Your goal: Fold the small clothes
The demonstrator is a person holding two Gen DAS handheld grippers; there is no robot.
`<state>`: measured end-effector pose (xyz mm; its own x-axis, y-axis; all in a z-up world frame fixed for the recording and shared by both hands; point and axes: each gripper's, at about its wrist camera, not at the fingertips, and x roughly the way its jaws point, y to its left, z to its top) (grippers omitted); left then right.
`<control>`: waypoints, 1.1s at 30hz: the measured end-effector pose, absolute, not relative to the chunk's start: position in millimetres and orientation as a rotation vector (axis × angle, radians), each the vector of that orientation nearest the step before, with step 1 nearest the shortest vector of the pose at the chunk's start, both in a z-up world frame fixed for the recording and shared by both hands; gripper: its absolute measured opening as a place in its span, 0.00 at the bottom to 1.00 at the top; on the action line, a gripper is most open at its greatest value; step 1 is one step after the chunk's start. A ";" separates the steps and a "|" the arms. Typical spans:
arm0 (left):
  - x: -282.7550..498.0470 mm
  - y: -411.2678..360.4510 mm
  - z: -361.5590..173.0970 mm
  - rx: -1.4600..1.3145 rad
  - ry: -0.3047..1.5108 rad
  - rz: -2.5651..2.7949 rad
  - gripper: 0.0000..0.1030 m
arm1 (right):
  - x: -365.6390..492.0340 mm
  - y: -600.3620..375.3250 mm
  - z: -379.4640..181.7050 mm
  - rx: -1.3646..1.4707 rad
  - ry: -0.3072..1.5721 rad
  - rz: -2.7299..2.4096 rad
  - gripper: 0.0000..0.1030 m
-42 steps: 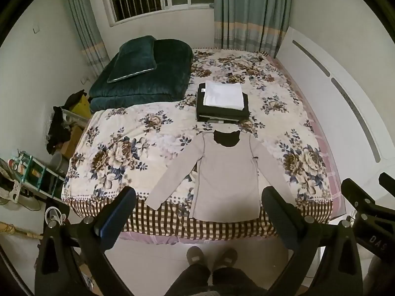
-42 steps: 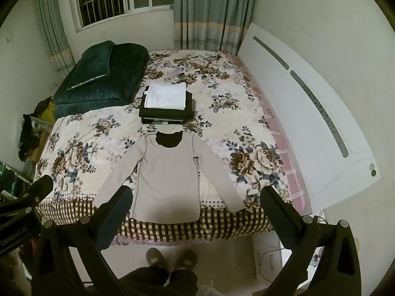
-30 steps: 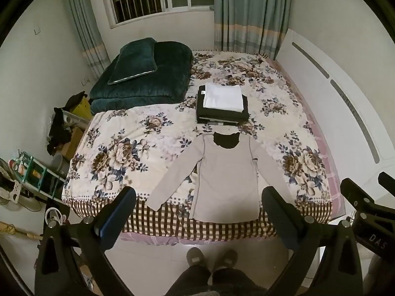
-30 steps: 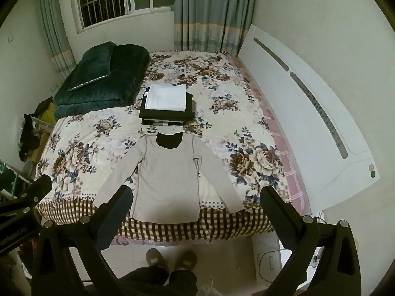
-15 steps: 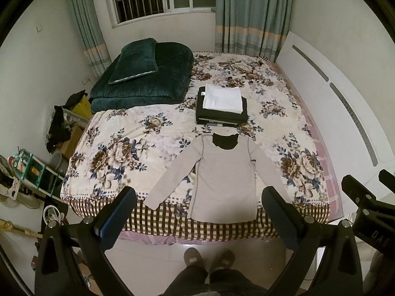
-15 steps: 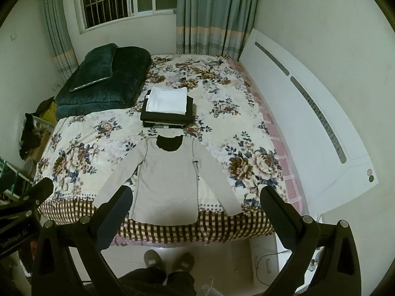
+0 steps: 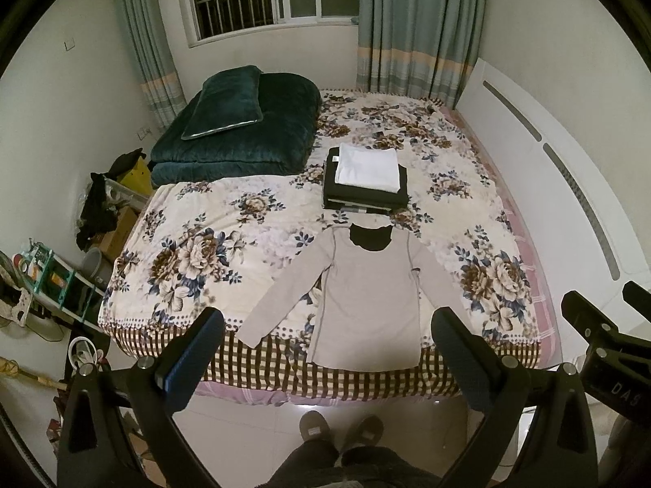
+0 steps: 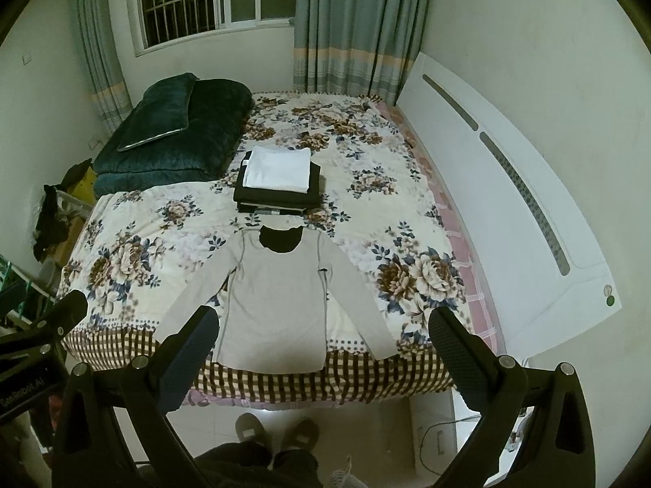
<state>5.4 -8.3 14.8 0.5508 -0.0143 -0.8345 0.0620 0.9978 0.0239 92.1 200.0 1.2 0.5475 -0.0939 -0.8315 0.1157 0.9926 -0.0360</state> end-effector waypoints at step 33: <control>29.3 -6.2 41.5 0.040 0.967 -0.049 1.00 | 111.1 219.8 41.4 0.022 0.966 -0.118 1.00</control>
